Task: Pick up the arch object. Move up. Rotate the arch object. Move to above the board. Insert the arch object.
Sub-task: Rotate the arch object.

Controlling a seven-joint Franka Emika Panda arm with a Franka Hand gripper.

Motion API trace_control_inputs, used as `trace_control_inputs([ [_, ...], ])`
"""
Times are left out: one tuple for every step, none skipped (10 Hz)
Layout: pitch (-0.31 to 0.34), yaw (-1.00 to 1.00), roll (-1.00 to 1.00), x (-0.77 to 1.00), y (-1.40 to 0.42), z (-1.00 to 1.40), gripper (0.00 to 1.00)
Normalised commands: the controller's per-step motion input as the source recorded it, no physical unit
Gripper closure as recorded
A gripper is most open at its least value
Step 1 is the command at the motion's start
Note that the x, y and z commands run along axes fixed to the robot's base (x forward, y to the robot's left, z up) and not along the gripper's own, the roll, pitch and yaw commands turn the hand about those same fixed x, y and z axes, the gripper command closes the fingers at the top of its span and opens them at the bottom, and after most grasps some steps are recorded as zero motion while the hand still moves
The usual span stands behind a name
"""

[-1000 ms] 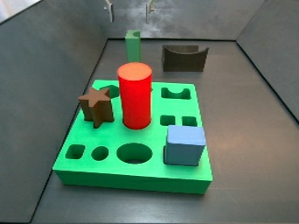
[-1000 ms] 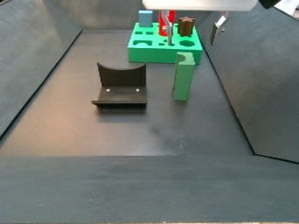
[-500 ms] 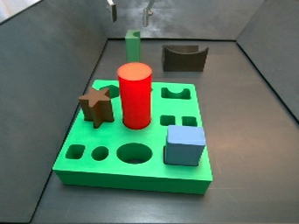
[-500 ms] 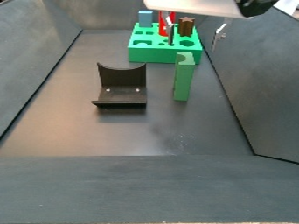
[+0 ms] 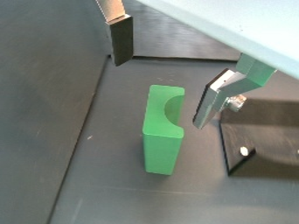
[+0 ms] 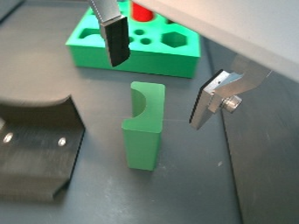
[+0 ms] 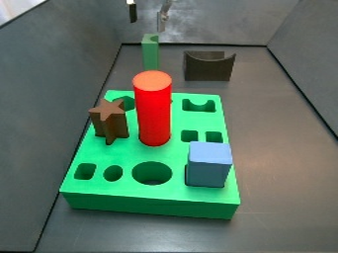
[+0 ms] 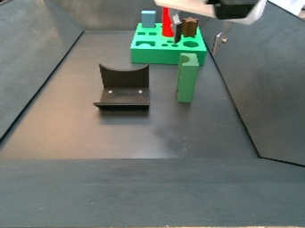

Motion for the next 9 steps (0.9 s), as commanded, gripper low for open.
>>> trace_control_inputs([
  [0.0, -1.0, 0.0, 0.03, 0.03, -0.03, 0.0],
  [0.0, -1.0, 0.0, 0.03, 0.03, -0.03, 0.0],
  [0.0, -1.0, 0.01, 0.03, 0.02, -0.03, 0.0],
  [0.0, -1.0, 0.01, 0.03, 0.02, -0.03, 0.0],
  [0.0, -1.0, 0.01, 0.03, 0.02, -0.03, 0.0],
  [0.0, -1.0, 0.01, 0.03, 0.02, -0.03, 0.0],
  [0.0, -1.0, 0.01, 0.03, 0.02, -0.03, 0.0],
  [0.0, -1.0, 0.01, 0.03, 0.02, -0.03, 0.0],
  [0.0, -1.0, 0.01, 0.03, 0.02, -0.03, 0.0],
])
